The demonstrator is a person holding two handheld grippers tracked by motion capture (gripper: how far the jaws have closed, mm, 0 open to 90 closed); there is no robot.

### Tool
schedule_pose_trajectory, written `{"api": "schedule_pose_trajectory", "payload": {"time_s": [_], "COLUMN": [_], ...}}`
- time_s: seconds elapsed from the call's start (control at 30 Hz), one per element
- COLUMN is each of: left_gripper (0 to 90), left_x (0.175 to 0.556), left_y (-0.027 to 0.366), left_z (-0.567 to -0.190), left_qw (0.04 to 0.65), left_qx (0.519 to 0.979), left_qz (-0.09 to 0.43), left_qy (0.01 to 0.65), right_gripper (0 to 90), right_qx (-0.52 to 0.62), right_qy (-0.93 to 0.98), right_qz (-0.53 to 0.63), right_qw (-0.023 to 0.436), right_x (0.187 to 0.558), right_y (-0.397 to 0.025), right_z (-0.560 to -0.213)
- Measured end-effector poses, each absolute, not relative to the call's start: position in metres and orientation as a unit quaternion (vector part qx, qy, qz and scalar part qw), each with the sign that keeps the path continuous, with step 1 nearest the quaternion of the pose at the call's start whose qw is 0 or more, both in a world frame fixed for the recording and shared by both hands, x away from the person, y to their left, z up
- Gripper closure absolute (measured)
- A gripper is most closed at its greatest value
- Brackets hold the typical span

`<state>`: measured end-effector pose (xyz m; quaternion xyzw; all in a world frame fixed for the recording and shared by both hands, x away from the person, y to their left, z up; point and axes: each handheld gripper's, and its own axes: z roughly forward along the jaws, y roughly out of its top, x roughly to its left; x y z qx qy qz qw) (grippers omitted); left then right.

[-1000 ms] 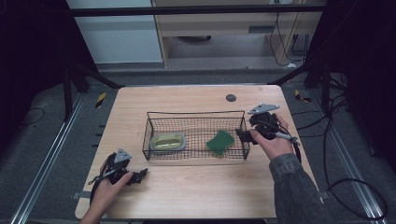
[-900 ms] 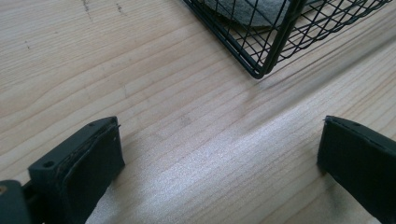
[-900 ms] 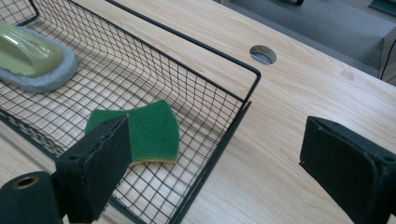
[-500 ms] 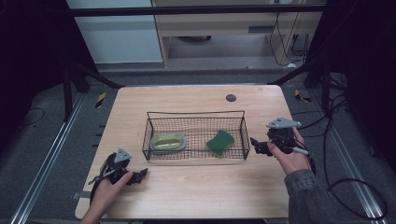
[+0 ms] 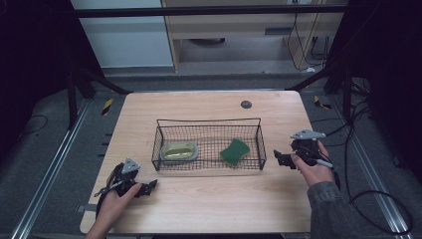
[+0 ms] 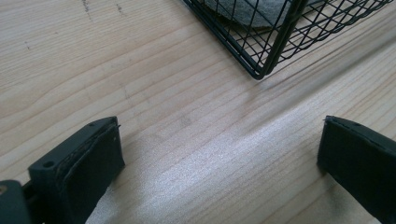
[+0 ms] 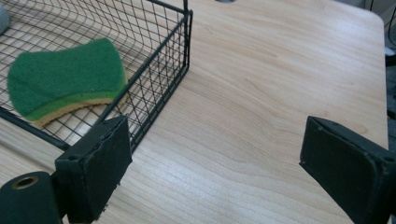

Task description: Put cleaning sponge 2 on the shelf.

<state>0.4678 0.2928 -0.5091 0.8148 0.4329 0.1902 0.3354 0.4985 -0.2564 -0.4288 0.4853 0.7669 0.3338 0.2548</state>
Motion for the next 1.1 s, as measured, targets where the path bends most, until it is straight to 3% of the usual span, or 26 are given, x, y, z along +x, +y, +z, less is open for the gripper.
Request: {"api": "schedule_pose_trajectory", "payload": {"time_s": [0.8, 1.1], "left_gripper": [0.0, 0.0], "left_x": [0.468, 0.468], "left_y": [0.293, 0.293], "left_z": [-0.509, -0.509], "left_qw": [0.335, 0.335], "left_qx": [0.815, 0.815], "left_qz": [0.190, 0.190], "left_qy": [0.432, 0.432], "right_gripper": [8.9, 9.0], "right_qx": [0.526, 0.544], "right_qy": [0.766, 0.746], "right_qz": [0.294, 0.301], "right_qw": [0.226, 0.240], "right_x": [0.507, 0.515], "right_y": [-0.272, -0.276], "right_z": [-0.488, -0.496]}}
